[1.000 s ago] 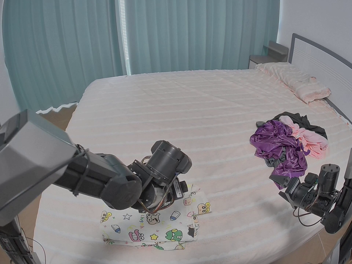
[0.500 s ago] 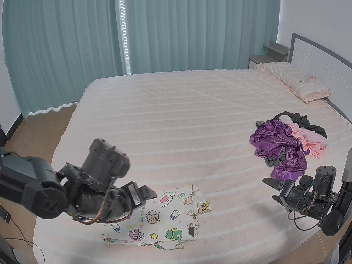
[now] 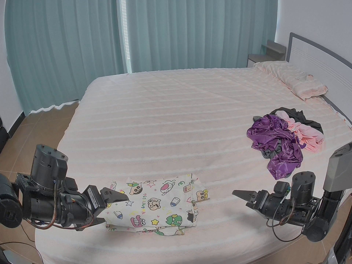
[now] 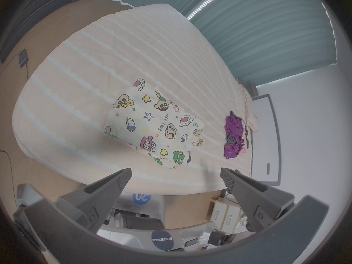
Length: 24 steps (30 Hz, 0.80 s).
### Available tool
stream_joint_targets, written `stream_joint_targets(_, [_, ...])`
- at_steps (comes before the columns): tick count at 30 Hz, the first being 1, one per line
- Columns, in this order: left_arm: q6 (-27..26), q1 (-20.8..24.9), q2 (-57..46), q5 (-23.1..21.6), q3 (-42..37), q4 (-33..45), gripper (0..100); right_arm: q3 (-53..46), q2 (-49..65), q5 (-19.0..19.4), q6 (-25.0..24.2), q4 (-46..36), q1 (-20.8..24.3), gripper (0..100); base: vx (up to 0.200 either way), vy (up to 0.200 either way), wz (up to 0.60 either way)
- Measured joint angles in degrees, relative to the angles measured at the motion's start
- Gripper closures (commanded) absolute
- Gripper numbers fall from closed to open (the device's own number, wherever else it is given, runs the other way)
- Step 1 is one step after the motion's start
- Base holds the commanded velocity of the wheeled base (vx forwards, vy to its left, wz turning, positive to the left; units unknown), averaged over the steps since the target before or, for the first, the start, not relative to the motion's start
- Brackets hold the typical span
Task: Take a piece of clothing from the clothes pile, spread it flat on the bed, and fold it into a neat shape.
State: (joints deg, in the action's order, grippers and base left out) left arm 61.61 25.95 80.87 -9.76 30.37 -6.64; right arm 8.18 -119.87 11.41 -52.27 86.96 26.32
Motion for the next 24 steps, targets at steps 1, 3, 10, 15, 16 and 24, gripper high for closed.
stream_joint_targets(1, [0.35, -0.99, -0.15, -1.10, -0.11, -0.61, 0, 0.96, -0.83, 0.00, 0.11, -0.28, 0.61, 0, 0.000, 0.200, 0.00])
stream_joint_targets(3, [0.93, -2.97, -0.26, -3.62, -0.29, -1.45, 0, 2.73, -2.26, 0.02, 0.29, -1.39, 1.65, 0, 0.000, 0.200, 0.00])
stream_joint_targets(10, [1.45, -9.81, -0.11, -10.84, -0.49, -2.38, 0, 9.29, -5.71, 0.09, 1.48, -8.70, 4.08, 0, 0.000, 0.200, 0.00])
stream_joint_targets(15, [1.32, -12.37, 0.74, -11.34, -0.35, -3.04, 0, 13.40, -7.61, 0.11, 1.80, -11.39, 5.29, 0, 0.000, 0.200, 0.00])
stream_joint_targets(16, [1.32, -12.76, 1.04, -11.41, -0.35, -3.50, 0, 13.86, -8.05, 0.09, 1.85, -11.56, 5.45, 0, 0.000, 0.000, 0.00])
stream_joint_targets(24, [1.21, -14.24, 3.11, -11.42, -0.88, -6.07, 0, 14.99, -10.28, 0.16, 3.32, -12.29, 5.95, 0, 0.000, 0.000, 0.00])
